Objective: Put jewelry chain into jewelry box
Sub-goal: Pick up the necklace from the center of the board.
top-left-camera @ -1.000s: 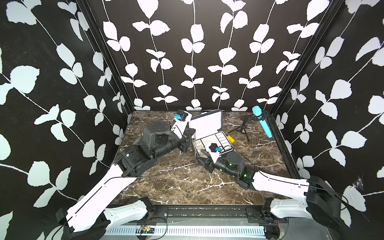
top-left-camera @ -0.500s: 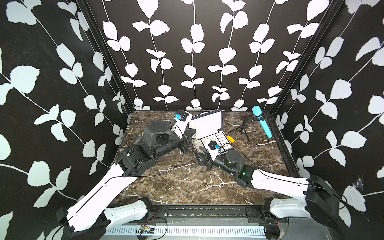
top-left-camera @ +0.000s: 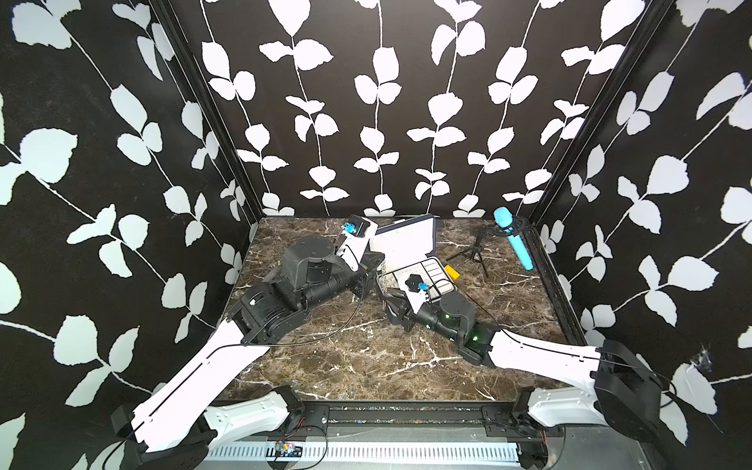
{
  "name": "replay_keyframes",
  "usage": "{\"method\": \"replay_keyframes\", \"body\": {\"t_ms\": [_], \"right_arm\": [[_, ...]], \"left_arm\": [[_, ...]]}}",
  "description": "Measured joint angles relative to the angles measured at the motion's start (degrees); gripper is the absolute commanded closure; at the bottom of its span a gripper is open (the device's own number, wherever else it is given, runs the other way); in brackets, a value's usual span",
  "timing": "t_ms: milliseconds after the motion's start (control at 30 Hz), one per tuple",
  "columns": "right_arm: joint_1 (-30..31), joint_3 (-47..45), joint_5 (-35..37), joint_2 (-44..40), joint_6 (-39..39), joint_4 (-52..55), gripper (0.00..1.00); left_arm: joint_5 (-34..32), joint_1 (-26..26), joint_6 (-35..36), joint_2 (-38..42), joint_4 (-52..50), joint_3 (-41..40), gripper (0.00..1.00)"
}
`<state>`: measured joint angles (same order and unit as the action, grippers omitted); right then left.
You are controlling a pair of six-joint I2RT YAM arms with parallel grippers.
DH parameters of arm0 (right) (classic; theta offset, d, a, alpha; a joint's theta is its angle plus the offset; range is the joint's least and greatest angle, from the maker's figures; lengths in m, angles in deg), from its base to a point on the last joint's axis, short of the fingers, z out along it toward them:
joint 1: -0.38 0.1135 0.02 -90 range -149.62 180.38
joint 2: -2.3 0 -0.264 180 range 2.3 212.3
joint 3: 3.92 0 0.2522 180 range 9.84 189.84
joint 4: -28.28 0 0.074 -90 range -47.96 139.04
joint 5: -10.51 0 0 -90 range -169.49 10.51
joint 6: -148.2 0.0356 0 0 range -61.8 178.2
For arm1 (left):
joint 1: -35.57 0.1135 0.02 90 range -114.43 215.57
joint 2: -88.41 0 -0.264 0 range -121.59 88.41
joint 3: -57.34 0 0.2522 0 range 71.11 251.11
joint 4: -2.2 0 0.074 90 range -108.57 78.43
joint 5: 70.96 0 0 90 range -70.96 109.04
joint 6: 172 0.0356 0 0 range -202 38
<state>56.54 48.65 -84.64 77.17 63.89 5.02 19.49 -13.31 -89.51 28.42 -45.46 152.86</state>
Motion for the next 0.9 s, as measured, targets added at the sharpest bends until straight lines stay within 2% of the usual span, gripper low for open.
{"method": "replay_keyframes", "body": {"t_ms": [300, 900], "right_arm": [[0.0, 0.2, -0.2, 0.0, 0.0, 0.0, 0.84], [0.0, 0.2, -0.7, 0.0, 0.0, 0.0, 0.83]], "left_arm": [[0.0, 0.0, 0.0, 0.0, 0.0, 0.6, 1.00], [0.3, 0.0, 0.0, 0.0, 0.0, 0.7, 1.00]]}}
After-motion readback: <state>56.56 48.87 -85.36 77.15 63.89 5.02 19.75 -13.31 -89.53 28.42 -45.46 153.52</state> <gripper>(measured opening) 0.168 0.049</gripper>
